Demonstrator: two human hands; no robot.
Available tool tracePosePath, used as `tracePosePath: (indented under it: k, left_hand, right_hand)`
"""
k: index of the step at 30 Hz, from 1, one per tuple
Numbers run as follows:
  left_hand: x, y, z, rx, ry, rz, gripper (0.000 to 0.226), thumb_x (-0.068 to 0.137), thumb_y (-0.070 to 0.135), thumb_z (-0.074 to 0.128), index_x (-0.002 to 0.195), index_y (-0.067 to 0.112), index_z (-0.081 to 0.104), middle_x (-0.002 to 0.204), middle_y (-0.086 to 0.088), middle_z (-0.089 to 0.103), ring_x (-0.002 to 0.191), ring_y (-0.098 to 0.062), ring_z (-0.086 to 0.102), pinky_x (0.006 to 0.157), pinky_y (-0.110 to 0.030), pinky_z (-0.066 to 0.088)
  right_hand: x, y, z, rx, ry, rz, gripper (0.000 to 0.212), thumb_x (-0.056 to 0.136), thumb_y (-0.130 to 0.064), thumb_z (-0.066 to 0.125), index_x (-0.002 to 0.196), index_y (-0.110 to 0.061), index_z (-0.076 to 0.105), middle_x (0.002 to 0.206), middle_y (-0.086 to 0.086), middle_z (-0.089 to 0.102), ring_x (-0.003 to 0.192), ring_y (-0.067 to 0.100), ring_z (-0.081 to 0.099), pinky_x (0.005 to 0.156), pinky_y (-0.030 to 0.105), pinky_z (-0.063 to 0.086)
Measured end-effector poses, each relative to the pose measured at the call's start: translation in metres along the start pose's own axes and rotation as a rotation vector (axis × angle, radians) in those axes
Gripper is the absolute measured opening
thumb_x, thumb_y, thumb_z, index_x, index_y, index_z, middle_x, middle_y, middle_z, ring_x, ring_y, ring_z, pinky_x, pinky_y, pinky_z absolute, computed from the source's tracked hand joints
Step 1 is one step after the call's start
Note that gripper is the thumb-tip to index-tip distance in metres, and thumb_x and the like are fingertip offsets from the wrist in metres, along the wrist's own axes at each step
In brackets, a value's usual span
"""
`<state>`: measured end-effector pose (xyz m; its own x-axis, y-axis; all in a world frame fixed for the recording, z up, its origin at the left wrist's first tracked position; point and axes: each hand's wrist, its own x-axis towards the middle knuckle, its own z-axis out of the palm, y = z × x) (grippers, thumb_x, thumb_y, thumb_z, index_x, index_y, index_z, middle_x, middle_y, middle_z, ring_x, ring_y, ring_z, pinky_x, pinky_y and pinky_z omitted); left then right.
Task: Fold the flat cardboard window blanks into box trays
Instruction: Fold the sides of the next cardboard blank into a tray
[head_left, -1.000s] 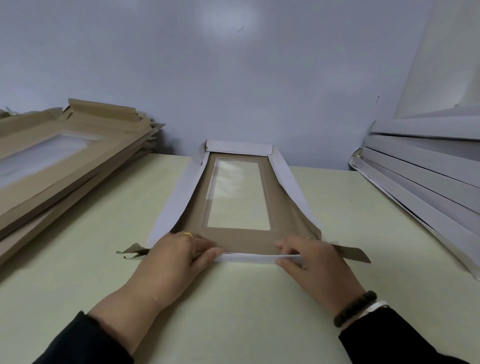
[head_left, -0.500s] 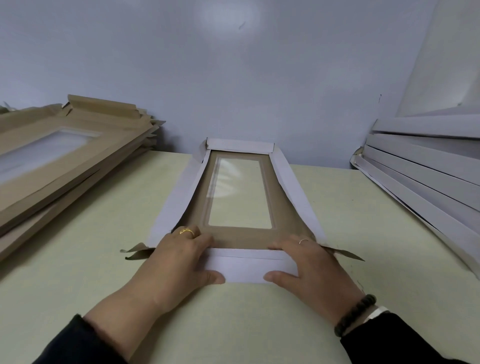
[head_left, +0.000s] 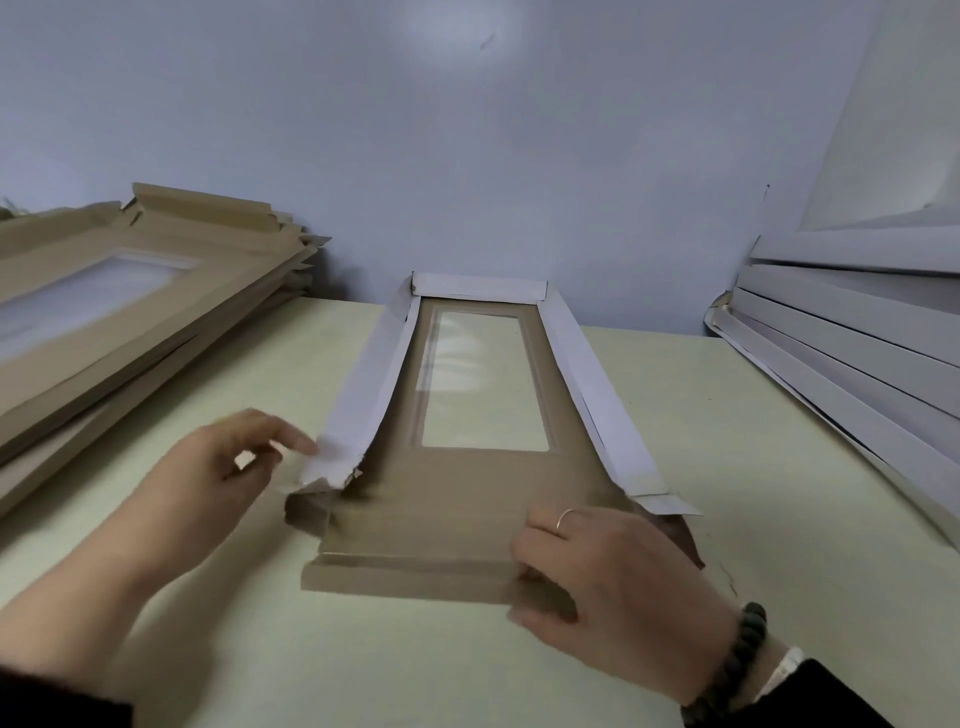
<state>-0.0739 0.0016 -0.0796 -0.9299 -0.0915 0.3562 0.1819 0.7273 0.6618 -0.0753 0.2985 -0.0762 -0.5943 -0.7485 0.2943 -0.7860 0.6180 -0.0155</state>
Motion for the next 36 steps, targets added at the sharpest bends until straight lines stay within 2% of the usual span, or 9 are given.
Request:
tracePosePath:
  k: [3, 6, 9, 11, 16, 21, 25, 32, 36]
  left_hand:
    - [-0.003, -0.010, -0.002, -0.178, -0.239, -0.037, 0.066, 0.073, -0.032, 0.042, 0.078, 0.027, 0.072, 0.096, 0.007, 0.067, 0.085, -0.025, 0.063, 0.078, -0.040, 0.052]
    - [-0.003, -0.013, 0.002, -0.156, -0.305, -0.011, 0.061, 0.072, -0.028, 0.050, 0.076, 0.029, 0.072, 0.105, 0.016, 0.065, 0.092, -0.016, 0.063, 0.076, -0.031, 0.050]
    - [-0.002, -0.010, 0.002, -0.190, -0.299, -0.026, 0.014, 0.074, 0.019, 0.069, 0.074, 0.032, 0.075, 0.104, 0.021, 0.065, 0.092, -0.009, 0.063, 0.083, -0.031, 0.048]
    - [-0.002, -0.008, 0.004, -0.215, -0.275, -0.050, 0.016, 0.072, 0.033, 0.061, 0.076, 0.031, 0.076, 0.099, 0.022, 0.066, 0.086, -0.003, 0.064, 0.079, -0.019, 0.048]
    - [-0.002, 0.004, 0.022, -0.045, -0.157, 0.043, 0.033, 0.090, 0.018, 0.057, 0.061, 0.032, 0.066, 0.077, 0.017, 0.055, 0.060, -0.003, 0.050, 0.055, -0.013, 0.036]
    - [-0.002, 0.008, 0.038, 0.332, -0.164, 0.224, 0.028, 0.096, 0.022, 0.042, 0.106, 0.032, 0.067, 0.082, 0.019, 0.044, 0.078, -0.004, 0.046, 0.065, -0.020, 0.035]
    - [-0.003, 0.006, 0.039, 0.322, -0.150, 0.195, 0.035, 0.098, 0.017, 0.037, 0.126, 0.029, 0.055, 0.084, 0.023, 0.037, 0.074, -0.003, 0.044, 0.064, -0.013, 0.030]
    - [-0.004, 0.009, 0.038, 0.301, -0.186, 0.180, 0.039, 0.099, 0.016, 0.034, 0.131, 0.029, 0.049, 0.086, 0.023, 0.035, 0.078, 0.004, 0.044, 0.068, -0.009, 0.034]
    - [-0.004, 0.008, 0.035, 0.242, -0.204, 0.145, 0.040, 0.097, 0.008, 0.035, 0.129, 0.026, 0.053, 0.084, 0.018, 0.039, 0.075, 0.001, 0.046, 0.065, -0.011, 0.035]
  right_hand:
    - [0.002, 0.002, 0.006, 0.180, -0.133, 0.112, 0.030, 0.075, -0.052, 0.059, 0.088, -0.027, 0.050, 0.086, -0.013, 0.048, 0.077, 0.005, 0.051, 0.067, 0.022, 0.043]
    - [0.001, 0.005, 0.010, 0.311, -0.159, 0.194, 0.038, 0.074, -0.061, 0.054, 0.093, -0.029, 0.047, 0.082, -0.017, 0.042, 0.075, -0.004, 0.042, 0.068, 0.015, 0.038]
    - [0.000, 0.005, 0.011, 0.338, -0.166, 0.204, 0.038, 0.075, -0.061, 0.054, 0.094, -0.029, 0.046, 0.080, -0.017, 0.042, 0.070, -0.005, 0.040, 0.069, 0.019, 0.040]
    - [0.000, 0.003, 0.010, 0.335, -0.166, 0.209, 0.036, 0.076, -0.058, 0.055, 0.094, -0.028, 0.046, 0.078, -0.017, 0.041, 0.069, -0.005, 0.040, 0.069, 0.020, 0.039]
    - [0.001, 0.001, 0.009, 0.319, -0.112, 0.171, 0.027, 0.082, -0.053, 0.053, 0.092, -0.027, 0.052, 0.077, -0.018, 0.044, 0.070, -0.003, 0.043, 0.067, 0.018, 0.035]
    - [-0.003, 0.015, -0.007, 0.278, 0.462, 0.174, 0.025, 0.086, -0.031, 0.046, 0.083, -0.015, 0.065, 0.072, -0.018, 0.048, 0.058, 0.001, 0.045, 0.059, 0.016, 0.043]
    - [-0.021, 0.052, -0.020, 0.227, 0.781, 0.478, 0.019, 0.088, -0.020, 0.045, 0.085, -0.013, 0.063, 0.076, -0.014, 0.056, 0.062, 0.003, 0.047, 0.060, 0.004, 0.035]
    - [-0.037, 0.079, -0.003, 0.579, 0.157, 0.453, 0.057, 0.073, 0.024, 0.050, 0.079, -0.031, 0.066, 0.101, -0.017, 0.061, 0.081, 0.003, 0.056, 0.066, 0.009, 0.039]
    - [-0.040, 0.084, 0.000, 0.703, 0.080, 0.550, 0.056, 0.071, 0.027, 0.048, 0.065, -0.023, 0.073, 0.094, -0.010, 0.068, 0.086, -0.008, 0.059, 0.069, 0.004, 0.040]
